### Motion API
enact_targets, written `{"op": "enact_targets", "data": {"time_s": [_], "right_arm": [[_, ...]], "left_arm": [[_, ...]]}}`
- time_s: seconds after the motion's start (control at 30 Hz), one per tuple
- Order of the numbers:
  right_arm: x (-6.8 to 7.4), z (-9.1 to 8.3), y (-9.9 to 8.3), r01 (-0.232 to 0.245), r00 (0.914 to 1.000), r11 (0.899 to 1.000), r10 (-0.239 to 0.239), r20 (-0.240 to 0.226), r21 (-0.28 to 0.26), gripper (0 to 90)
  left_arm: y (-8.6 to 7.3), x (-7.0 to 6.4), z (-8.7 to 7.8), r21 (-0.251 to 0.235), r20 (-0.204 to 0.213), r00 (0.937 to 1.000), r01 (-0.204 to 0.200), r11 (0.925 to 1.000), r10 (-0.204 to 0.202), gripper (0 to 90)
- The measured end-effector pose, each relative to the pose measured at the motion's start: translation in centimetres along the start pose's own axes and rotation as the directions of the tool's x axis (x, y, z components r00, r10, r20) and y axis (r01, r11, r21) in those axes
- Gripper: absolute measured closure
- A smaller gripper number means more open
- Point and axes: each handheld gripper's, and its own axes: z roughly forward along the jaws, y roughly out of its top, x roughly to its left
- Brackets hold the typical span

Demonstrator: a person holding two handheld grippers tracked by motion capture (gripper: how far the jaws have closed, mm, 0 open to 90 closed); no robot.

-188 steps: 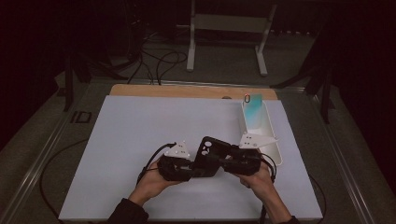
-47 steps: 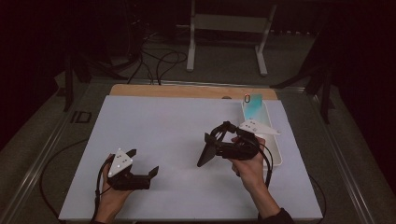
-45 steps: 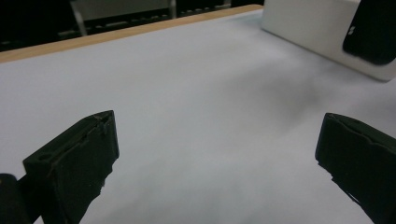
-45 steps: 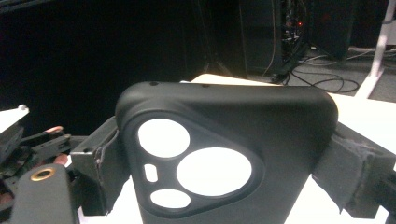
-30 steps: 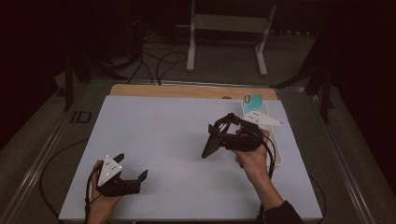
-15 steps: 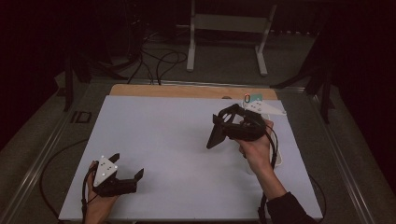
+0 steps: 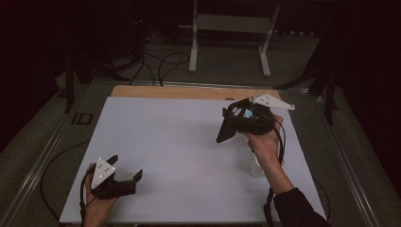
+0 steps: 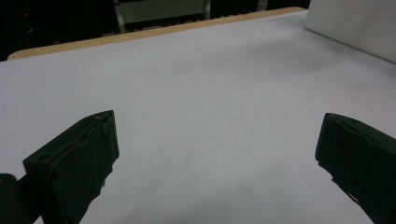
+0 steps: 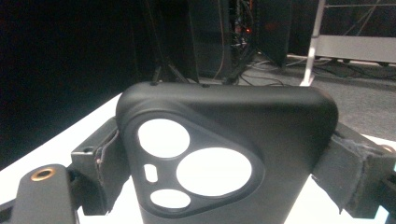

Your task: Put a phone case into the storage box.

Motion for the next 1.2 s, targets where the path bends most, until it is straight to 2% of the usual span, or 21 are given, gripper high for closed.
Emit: {"op": "enact_targets", "data": {"time_s": [0.77, 1.2], "right_arm": [[-2.4, 0.8, 2.2, 0.038, 0.9948, 0.999, -0.036, 0.096, -0.018, 13.8], [-4.2, 1.1, 2.8, 0.024, 0.9876, 0.999, -0.020, 0.156, -0.024, 13.8]], "left_arm": [[0.0, 0.1, 0.0, -0.006, 0.008, 0.9997, 0.023, 0.9997, -0.023, 0.0], [0.0, 0.0, 0.1, -0.002, 0.008, 0.9997, 0.022, 0.9998, -0.022, 0.0]]}}
